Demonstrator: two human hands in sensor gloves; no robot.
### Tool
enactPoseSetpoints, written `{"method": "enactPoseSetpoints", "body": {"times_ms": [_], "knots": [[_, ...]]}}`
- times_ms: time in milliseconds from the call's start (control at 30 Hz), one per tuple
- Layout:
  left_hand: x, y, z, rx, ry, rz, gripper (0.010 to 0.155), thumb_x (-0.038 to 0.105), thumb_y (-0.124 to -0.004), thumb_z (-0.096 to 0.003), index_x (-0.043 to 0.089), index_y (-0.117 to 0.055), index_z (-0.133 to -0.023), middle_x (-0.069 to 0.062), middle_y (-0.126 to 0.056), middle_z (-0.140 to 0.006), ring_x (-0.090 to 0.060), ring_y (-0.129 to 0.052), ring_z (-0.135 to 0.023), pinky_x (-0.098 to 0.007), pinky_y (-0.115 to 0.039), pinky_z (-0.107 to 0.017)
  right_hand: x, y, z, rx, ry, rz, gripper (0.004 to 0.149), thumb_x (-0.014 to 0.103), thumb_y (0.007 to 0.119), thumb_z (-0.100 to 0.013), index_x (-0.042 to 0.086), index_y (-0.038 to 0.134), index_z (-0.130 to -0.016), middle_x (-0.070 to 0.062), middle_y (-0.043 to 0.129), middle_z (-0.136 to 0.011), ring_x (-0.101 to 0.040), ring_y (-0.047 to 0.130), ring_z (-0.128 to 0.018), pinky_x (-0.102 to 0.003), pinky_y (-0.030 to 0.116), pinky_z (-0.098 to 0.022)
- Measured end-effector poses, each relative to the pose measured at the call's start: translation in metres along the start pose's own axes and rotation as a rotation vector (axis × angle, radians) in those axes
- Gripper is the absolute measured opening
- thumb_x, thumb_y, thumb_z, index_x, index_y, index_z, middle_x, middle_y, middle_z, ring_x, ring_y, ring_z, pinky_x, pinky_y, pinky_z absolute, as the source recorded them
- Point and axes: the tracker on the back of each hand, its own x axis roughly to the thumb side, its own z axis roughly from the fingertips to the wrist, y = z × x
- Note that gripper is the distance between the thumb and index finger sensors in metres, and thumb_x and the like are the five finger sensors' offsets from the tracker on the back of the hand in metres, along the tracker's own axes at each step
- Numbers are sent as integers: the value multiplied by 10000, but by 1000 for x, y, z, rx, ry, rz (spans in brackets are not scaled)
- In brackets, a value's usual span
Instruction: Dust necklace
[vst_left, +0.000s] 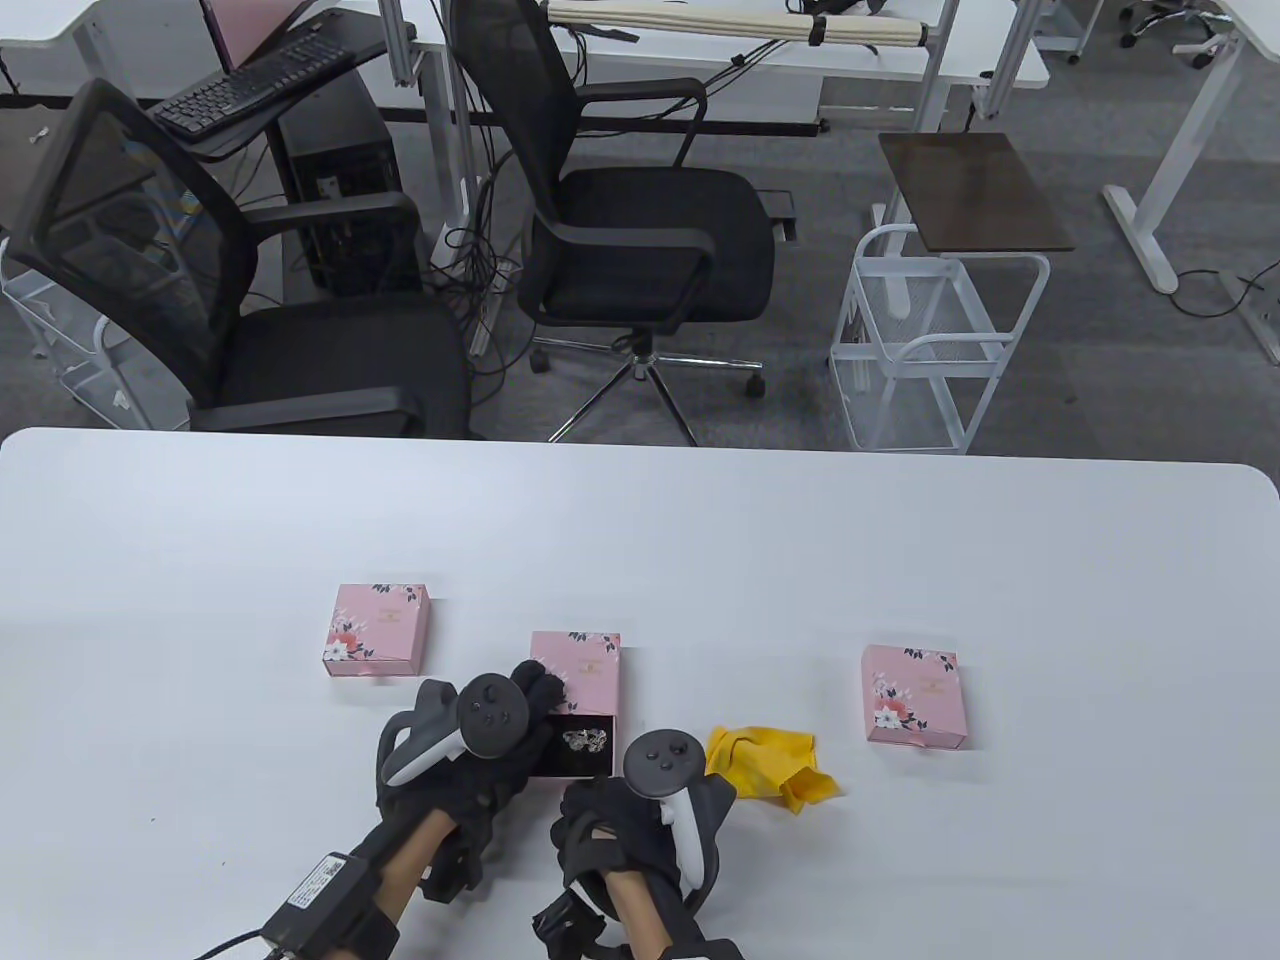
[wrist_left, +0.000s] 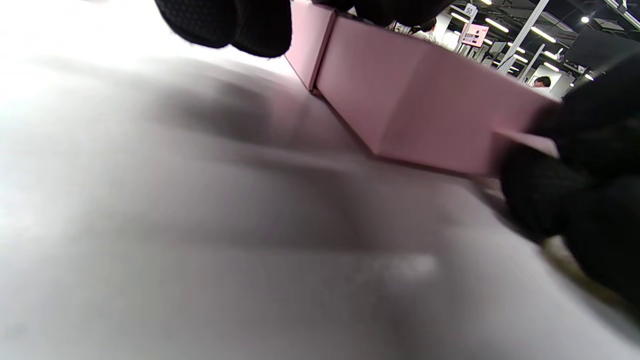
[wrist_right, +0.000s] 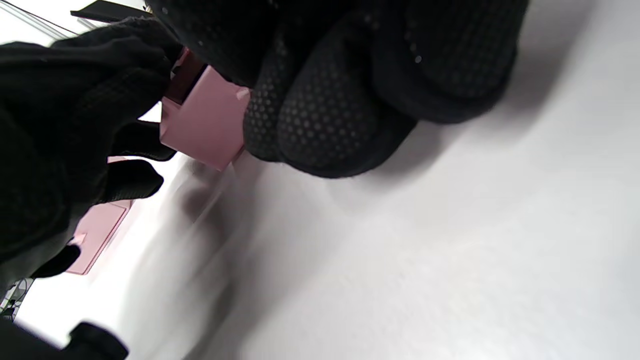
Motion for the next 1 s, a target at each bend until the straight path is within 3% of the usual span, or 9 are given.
{"method": "enactPoseSetpoints", "body": {"times_ms": [200, 700, 1000], "knots": [[1, -1, 0, 12, 5, -10, 551, 424, -555, -623, 366, -386, -1144, 103, -283, -1247, -292, -562, -1018, -511, -595, -732, -9, -2, 5, 60, 27, -53, 389, 273, 740, -662, -31, 775, -902, -139, 967, -667, -287, 1021, -428, -393, 882, -340], [3, -5, 2, 25, 12, -38, 560, 427, -553, -624, 361, -361, -1146, 96, -264, -1248, -310, -561, -1019, -519, -591, -733, -14, 0, 10, 70, 30, -82, 389, 271, 736, -669, -32, 772, -910, -155, 963, -691, -311, 1020, -449, -409, 878, -358], [3, -4, 1, 22, 12, -33, 558, 424, -553, -624, 362, -365, -1146, 95, -266, -1249, -308, -561, -1019, -518, -590, -735, -14, 1, 9, 104, 14, -164, 506, 351, 683, -685, -74, 717, -956, -208, 926, -759, -358, 997, -510, -435, 863, -401]]}}
